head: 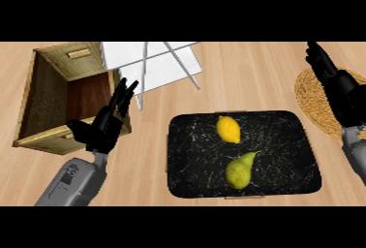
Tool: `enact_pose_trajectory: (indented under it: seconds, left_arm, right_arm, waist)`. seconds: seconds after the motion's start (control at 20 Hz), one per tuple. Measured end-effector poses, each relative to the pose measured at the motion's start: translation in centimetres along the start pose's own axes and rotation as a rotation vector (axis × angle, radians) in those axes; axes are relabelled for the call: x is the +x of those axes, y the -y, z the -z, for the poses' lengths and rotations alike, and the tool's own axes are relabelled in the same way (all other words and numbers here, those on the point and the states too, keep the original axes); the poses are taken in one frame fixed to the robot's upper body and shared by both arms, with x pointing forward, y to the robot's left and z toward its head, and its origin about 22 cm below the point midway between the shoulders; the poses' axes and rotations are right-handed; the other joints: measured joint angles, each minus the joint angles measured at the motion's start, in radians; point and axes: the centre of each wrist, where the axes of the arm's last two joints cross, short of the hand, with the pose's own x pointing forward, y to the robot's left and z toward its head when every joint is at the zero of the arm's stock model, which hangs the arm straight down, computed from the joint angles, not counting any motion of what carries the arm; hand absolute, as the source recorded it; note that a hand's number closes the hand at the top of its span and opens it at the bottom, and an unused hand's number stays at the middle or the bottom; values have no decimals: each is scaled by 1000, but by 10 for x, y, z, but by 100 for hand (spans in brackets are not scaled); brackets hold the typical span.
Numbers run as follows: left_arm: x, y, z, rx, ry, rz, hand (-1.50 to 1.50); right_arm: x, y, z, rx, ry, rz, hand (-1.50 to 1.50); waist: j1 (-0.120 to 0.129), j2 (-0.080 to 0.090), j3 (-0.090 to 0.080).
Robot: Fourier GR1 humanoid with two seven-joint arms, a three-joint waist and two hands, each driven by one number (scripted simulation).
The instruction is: Pick the lemon from the tray and place it in the tiered shelf
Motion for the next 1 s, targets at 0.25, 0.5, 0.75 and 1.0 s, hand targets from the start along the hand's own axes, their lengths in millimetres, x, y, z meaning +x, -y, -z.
enact_pose_trajectory:
  seconds: [0.25, 0.5, 0.75, 1.0]
  left_arm:
    - [-7, -38, -22, 96, -51, 161, 0]
    - [-31, -57, -52, 76, -238, 237, 0]
    - [-40, -59, -67, 44, -305, 255, 0]
    - [-42, -60, -78, 39, -324, 262, 0]
  right_arm:
    - [-12, 18, -11, -121, -98, -81, -150]
    - [-46, 34, -32, -298, -320, -250, -150]
    - [-57, 1, -39, -270, -288, -43, -150]
    - [-33, -21, -38, -113, -197, -21, -150]
  waist:
    - [7, -10, -14]
    - [2, -3, -26]
    - [11, -2, -26]
    - [14, -3, -27]
